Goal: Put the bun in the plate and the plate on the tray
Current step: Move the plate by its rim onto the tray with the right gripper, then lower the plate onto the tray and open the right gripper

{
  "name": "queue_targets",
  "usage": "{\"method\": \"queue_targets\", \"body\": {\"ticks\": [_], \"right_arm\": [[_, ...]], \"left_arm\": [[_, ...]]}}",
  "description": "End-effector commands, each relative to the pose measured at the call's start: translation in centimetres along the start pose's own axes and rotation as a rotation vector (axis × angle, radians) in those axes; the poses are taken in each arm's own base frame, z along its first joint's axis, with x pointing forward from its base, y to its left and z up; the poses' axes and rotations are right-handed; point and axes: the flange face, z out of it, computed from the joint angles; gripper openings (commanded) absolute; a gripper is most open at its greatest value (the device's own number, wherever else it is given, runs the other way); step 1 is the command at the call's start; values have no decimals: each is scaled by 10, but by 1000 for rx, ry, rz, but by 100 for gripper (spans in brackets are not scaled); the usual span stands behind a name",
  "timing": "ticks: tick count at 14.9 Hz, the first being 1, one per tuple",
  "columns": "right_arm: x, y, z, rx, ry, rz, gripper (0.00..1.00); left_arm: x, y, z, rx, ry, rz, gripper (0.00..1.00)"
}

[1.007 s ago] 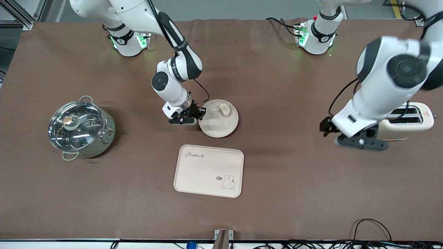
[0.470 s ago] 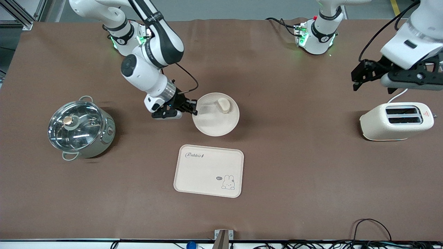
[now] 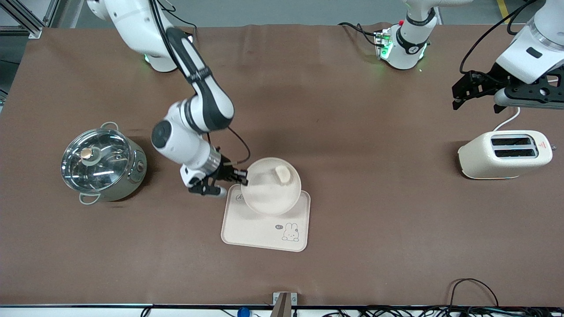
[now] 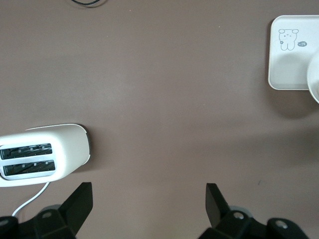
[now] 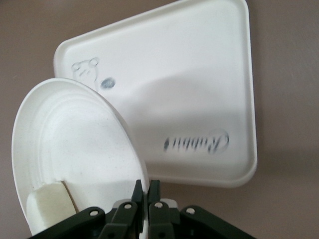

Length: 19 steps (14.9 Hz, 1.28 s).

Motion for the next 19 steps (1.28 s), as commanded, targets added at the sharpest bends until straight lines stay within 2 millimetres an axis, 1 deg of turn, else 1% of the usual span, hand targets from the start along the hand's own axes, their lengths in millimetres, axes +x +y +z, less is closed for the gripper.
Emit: {"method": "queue_targets", "body": {"ticks": [1, 2, 3, 4, 6, 10, 11, 12, 13, 14, 15, 16, 17, 18, 19], "right_arm": [[49, 5, 38, 27, 18, 21, 0], [55, 9, 43, 26, 22, 22, 0], [57, 16, 49, 18, 19, 24, 0], [56, 19, 55, 12, 15, 23, 0], [59, 28, 58, 6, 12, 28, 0], [61, 38, 58, -2, 8, 0, 0], [60, 45, 60, -10, -2, -6, 3], [60, 53, 61, -17, -7, 2, 10], [59, 53, 63, -19, -10, 4, 19], [57, 52, 64, -19, -12, 7, 34], [55, 49, 65, -19, -14, 8, 39], [52, 50, 68, -22, -19, 8, 50], [49, 50, 65, -22, -24, 12, 58], [47, 45, 56, -15, -24, 4, 73], [48, 41, 43, -5, -41, 3, 81]], "left_arm": [[12, -4, -7, -19, 15, 2, 100], [17, -6, -11, -19, 24, 1, 100], [18, -6, -16, -20, 35, 3, 100], [19, -7, -16, -26, 35, 2, 100], [20, -6, -14, -25, 32, 5, 100], [19, -8, -15, -26, 30, 2, 100], [19, -9, -15, -26, 30, 1, 100], [19, -9, -15, -26, 30, -1, 100], [19, -9, -15, -23, 30, -5, 100], [20, -8, -14, -14, 29, -5, 100], [20, -7, -14, -13, 29, -3, 100], [20, -8, -14, -10, 30, -3, 100], [20, -9, -14, 1, 31, -4, 100], [19, -9, -16, 15, 33, 0, 100], [19, -9, -15, 24, 29, 2, 100]]}}
